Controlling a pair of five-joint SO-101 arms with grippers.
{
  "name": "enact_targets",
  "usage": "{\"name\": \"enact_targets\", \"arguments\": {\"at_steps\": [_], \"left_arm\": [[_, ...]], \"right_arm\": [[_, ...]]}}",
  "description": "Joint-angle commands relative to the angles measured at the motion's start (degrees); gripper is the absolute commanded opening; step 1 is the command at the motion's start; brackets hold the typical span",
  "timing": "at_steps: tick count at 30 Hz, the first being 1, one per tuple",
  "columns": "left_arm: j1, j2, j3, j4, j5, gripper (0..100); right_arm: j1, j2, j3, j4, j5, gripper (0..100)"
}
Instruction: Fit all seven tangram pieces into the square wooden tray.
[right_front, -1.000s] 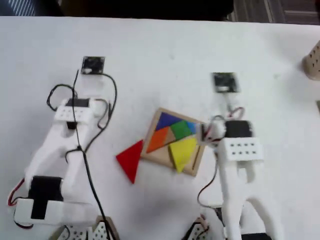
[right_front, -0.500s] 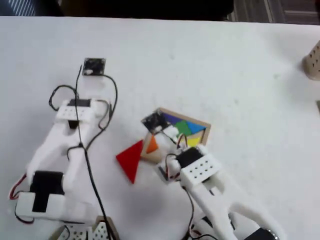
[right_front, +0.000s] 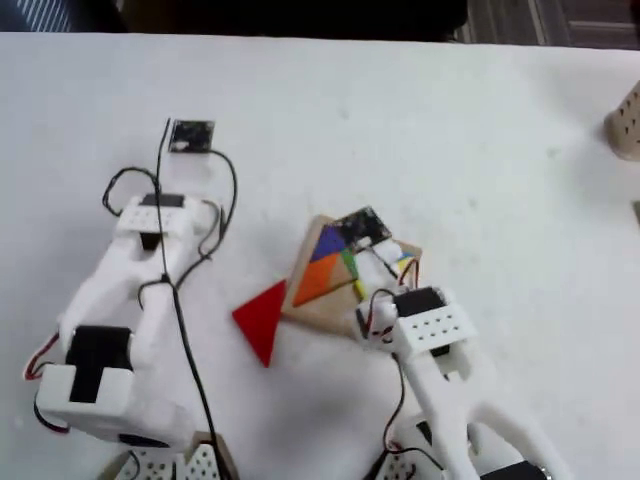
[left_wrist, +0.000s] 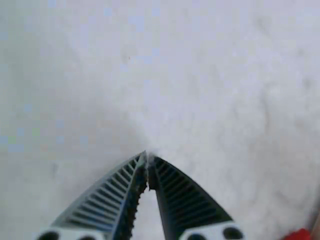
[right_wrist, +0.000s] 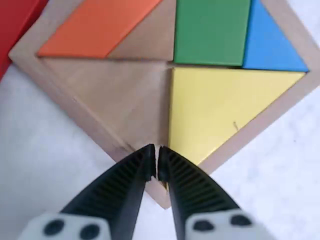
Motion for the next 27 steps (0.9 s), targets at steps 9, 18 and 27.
{"name": "enact_targets", "arguments": {"at_steps": [9,18,27], "left_arm": [[-0.6,-0.4,-2.9,0.4,-0.2,2],[-0.9,-0.2,-3.0,0.0,-0.2,2],[-0.9,-0.1,-3.3,-0.1,-0.6,2]], "right_arm": [[4.4,-2.0,-1.6,-2.4,0.9,1.9],[8.9,-1.3,-9.8,-11.6,4.4,3.6],[9.1,5.8,-13.2,-21.4,9.6,10.4]]}}
